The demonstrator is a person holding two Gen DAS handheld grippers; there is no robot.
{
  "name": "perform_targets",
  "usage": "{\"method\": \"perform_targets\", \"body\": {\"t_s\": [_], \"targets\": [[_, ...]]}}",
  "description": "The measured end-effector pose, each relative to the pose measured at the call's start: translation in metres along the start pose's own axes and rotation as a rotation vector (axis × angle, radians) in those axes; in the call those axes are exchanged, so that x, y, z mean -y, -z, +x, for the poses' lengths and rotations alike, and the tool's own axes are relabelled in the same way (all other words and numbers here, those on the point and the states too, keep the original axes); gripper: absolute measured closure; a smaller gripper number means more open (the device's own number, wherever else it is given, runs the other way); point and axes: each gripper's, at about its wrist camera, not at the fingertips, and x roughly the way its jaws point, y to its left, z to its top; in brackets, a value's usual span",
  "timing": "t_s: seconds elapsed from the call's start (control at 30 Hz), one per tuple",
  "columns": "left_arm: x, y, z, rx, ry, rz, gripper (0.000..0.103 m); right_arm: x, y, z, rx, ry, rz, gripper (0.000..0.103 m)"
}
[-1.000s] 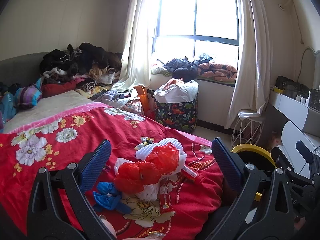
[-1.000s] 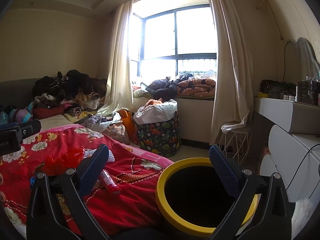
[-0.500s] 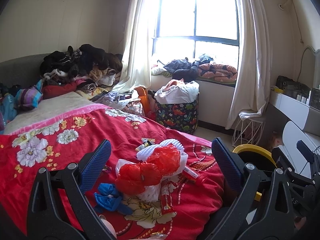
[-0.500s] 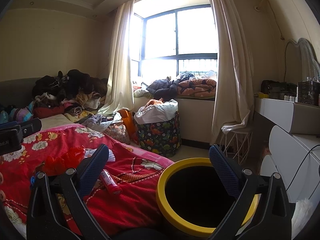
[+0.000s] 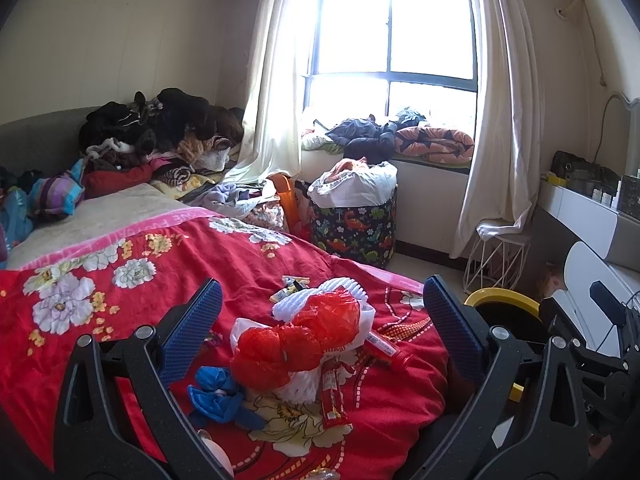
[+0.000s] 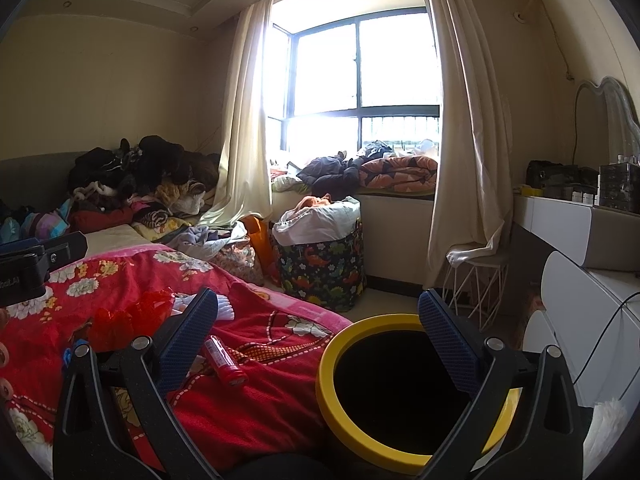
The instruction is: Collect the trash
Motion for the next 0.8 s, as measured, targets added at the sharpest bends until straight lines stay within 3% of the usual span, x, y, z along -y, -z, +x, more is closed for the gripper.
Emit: {"method": "perform_targets", "body": {"t_s": [0.33,0.47,0.8], "targets": [[-0.004,0.009,0.005,-0.008,-0.009,0.010,0.011,-0.004,0.004,0.004,-0.019,-0.036,-0.020,0.005],[-0.013,0.013,0.008,-0.007,0.006,-0.002,0.011,-0.012,0.003,0.010,-0.047,-0.082,-0.041,0.005],[-0.043,0.013,0.016,-0.024,-0.049,-0.056,0.011,-0.038,0.003,0.031,-0.116,-0.212,-0.091,0.005]]}}
